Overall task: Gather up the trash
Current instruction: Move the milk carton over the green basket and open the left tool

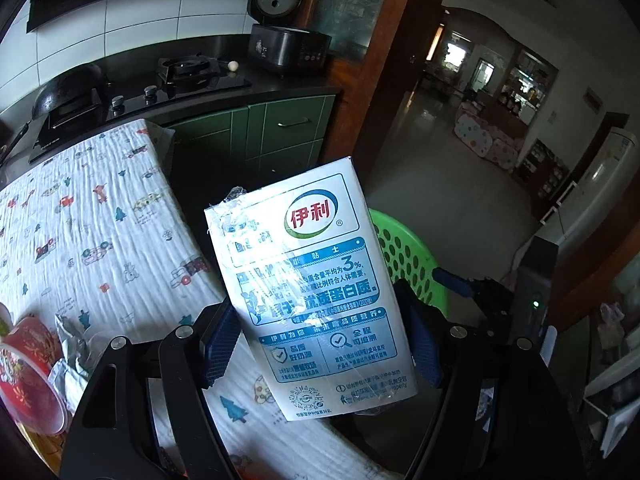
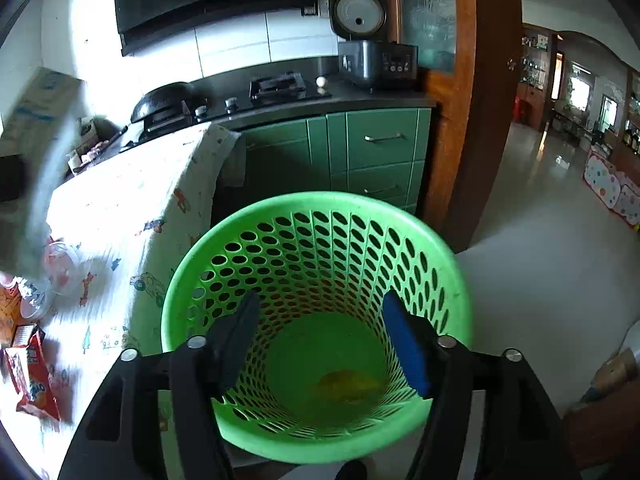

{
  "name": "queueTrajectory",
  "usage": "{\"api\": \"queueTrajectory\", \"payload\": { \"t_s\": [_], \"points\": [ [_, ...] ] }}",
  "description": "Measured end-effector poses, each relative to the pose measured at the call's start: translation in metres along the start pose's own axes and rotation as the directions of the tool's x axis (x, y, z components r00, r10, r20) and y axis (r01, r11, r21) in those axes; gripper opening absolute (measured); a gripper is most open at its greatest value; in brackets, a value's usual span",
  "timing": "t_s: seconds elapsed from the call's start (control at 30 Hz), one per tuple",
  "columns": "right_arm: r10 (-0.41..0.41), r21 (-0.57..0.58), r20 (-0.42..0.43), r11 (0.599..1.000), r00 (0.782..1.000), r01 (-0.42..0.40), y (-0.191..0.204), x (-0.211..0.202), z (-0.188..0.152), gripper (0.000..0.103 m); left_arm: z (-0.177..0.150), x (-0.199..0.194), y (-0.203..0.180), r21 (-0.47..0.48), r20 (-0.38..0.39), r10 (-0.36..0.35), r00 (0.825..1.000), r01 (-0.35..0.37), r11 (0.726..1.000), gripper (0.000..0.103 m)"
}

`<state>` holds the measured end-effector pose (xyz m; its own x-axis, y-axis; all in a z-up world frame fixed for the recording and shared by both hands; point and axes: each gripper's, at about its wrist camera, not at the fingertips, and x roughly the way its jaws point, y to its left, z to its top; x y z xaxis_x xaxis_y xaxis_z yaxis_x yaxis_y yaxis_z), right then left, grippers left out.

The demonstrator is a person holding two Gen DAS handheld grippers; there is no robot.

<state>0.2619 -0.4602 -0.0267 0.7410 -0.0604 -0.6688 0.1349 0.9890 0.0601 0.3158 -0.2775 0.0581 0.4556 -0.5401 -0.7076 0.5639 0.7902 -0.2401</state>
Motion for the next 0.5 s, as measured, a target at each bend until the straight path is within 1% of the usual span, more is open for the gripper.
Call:
{"api": "queueTrajectory", "payload": {
  "t_s": [0.27,0.37,0.43,0.5],
  "points": [
    [0.007,0.054,0.057,0.998,0.998,-0.01,-0.003,-0.032,-0.015,0.086,0.012,0.05,-0.016,0.024,-0.055,-0.014,0.998,0.015,1.0,0.072],
    [-0.001,0.053,0.058,0.999,0.998,-0.002,-0.001,-0.039,-0.021,0.088,0.016,0.068,-0.023,0.037,-0.07,-0.004,0.998,0.007,0.999,0.072],
    [0.004,0.053,0.058,0.999,0.998,-0.007,-0.001,-0.044,-0.026,0.088,0.016,0.08,-0.026,0.035,-0.09,-0.014,0.996,0.017,0.999,0.072],
    [0.01,0.06,0.061,0.998,0.998,-0.014,-0.001,-0.048,-0.031,0.089,0.016,0.09,-0.028,0.031,-0.105,-0.009,0.994,0.012,0.999,0.073]
  ]
}}
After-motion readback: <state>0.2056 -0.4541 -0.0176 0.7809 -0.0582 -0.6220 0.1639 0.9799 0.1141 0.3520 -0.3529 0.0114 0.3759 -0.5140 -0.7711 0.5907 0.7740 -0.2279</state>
